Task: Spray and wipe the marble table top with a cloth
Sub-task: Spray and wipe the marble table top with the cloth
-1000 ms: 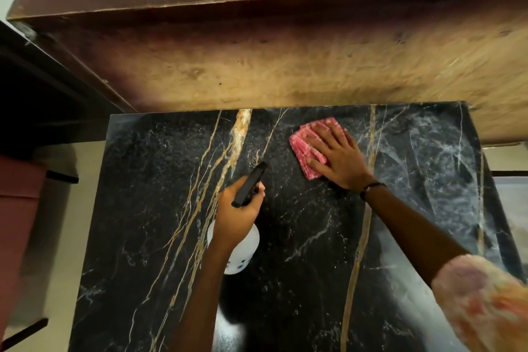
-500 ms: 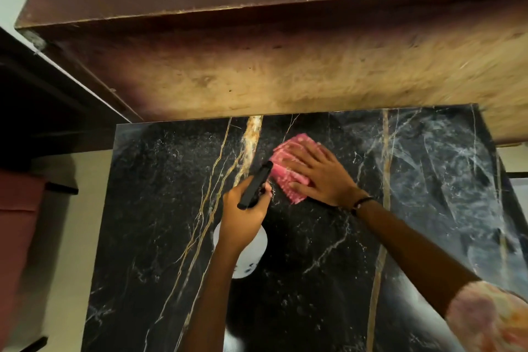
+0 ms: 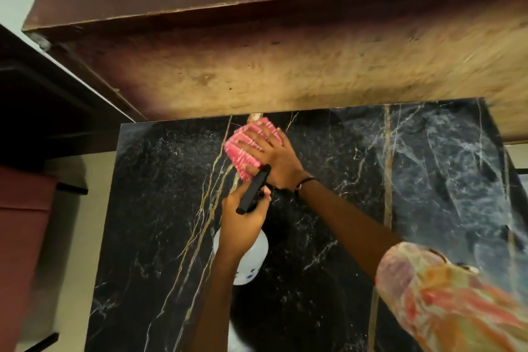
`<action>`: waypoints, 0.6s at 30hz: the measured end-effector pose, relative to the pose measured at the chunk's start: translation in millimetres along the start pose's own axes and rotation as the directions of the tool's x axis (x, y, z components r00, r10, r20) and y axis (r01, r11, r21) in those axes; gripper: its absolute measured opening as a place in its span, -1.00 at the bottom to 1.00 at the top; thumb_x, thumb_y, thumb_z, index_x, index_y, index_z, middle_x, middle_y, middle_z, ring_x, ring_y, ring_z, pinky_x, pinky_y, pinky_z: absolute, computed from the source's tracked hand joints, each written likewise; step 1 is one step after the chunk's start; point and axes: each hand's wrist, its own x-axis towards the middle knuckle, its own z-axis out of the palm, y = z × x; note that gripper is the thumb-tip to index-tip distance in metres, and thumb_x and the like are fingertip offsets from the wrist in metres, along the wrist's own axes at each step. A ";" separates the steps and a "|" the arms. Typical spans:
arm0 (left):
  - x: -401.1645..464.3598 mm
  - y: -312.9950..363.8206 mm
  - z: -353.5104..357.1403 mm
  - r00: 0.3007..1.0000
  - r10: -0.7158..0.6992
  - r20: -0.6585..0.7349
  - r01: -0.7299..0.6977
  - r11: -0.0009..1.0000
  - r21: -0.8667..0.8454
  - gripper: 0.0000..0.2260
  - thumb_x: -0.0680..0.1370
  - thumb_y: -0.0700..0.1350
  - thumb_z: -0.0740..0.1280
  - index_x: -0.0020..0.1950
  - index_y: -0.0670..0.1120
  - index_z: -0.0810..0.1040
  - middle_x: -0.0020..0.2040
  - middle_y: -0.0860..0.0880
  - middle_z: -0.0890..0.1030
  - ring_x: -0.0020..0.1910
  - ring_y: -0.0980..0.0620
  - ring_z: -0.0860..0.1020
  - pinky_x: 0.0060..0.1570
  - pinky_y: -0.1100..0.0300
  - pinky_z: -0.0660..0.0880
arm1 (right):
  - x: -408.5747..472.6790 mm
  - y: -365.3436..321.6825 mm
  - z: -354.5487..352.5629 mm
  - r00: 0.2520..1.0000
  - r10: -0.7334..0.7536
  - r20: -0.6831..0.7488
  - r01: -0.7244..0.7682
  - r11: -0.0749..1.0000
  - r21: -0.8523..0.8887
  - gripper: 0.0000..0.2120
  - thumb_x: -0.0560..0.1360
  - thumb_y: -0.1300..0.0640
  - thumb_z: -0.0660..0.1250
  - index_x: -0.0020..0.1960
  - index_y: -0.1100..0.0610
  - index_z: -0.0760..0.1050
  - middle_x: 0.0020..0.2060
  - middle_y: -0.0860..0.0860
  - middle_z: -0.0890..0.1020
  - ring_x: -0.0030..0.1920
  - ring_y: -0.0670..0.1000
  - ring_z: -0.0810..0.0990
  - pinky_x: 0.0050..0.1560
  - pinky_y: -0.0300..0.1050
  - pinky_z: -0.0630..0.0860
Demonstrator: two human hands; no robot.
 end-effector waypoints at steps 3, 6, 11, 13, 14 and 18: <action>-1.6 1.6 14.5 0.999 -0.042 -0.028 0.043 0.999 0.009 -0.87 0.50 -0.30 0.31 -0.20 -0.11 0.57 -0.50 0.02 0.49 -0.59 0.16 0.34 -0.49 0.25 0.30 | -54.9 12.1 0.2 0.995 -0.087 -0.043 0.088 0.996 0.011 -0.47 0.54 -0.20 0.11 0.46 -0.05 0.30 0.49 0.04 0.30 0.52 0.16 0.14 0.46 0.27 0.10; -3.0 7.5 30.3 0.999 -0.048 0.001 0.048 0.999 0.018 -0.87 0.51 -0.31 0.30 -0.18 -0.13 0.57 -0.45 -0.06 0.49 -0.60 0.16 0.33 -0.49 0.26 0.29 | -111.2 52.4 -15.4 0.998 -0.031 -0.046 0.030 0.999 -0.036 -0.47 0.56 -0.27 0.05 0.47 -0.09 0.28 0.49 0.02 0.29 0.53 0.12 0.12 0.48 0.21 0.08; -1.2 17.0 62.2 1.000 -0.028 -0.003 0.028 0.999 0.026 -0.88 0.51 -0.29 0.30 -0.13 -0.12 0.59 -0.19 -0.32 0.59 -0.42 -0.01 0.49 -0.37 0.16 0.43 | -131.2 149.7 -40.9 0.978 0.207 -0.003 -0.206 0.975 -0.078 -0.39 0.57 -0.33 -0.13 0.54 -0.08 0.07 0.53 0.05 0.17 0.54 0.16 0.03 0.45 0.25 0.11; -3.0 22.2 74.5 1.000 -0.021 0.017 0.021 0.999 0.031 -0.88 0.51 -0.30 0.29 -0.14 -0.14 0.59 -0.18 -0.32 0.59 -0.44 0.05 0.46 -0.40 0.26 0.42 | -108.2 165.8 -49.1 0.947 0.319 0.021 -0.318 0.946 -0.061 -0.35 0.56 -0.35 -0.16 0.53 -0.05 0.16 0.52 0.06 0.22 0.53 0.20 0.08 0.42 0.30 0.17; -3.7 24.9 80.3 1.000 -0.015 0.024 0.014 0.999 0.036 -0.88 0.51 -0.31 0.29 -0.14 -0.14 0.58 -0.17 -0.32 0.59 -0.42 0.06 0.46 -0.40 0.29 0.42 | -94.0 167.2 -51.2 0.931 0.364 0.023 -0.362 0.931 -0.046 -0.34 0.54 -0.34 -0.14 0.52 -0.04 0.20 0.51 0.07 0.24 0.52 0.22 0.10 0.41 0.33 0.17; -1.4 33.7 100.5 0.999 0.004 0.039 -0.005 1.000 0.023 -0.82 0.50 -0.33 0.28 -0.18 -0.08 0.58 -0.19 -0.37 0.57 -0.42 0.01 0.45 -0.40 0.25 0.41 | -50.6 144.8 -51.0 0.944 0.324 0.063 -0.324 0.946 -0.006 -0.28 0.46 -0.34 -0.21 0.55 -0.10 0.10 0.55 0.03 0.12 0.55 0.18 -0.02 0.45 0.33 -0.07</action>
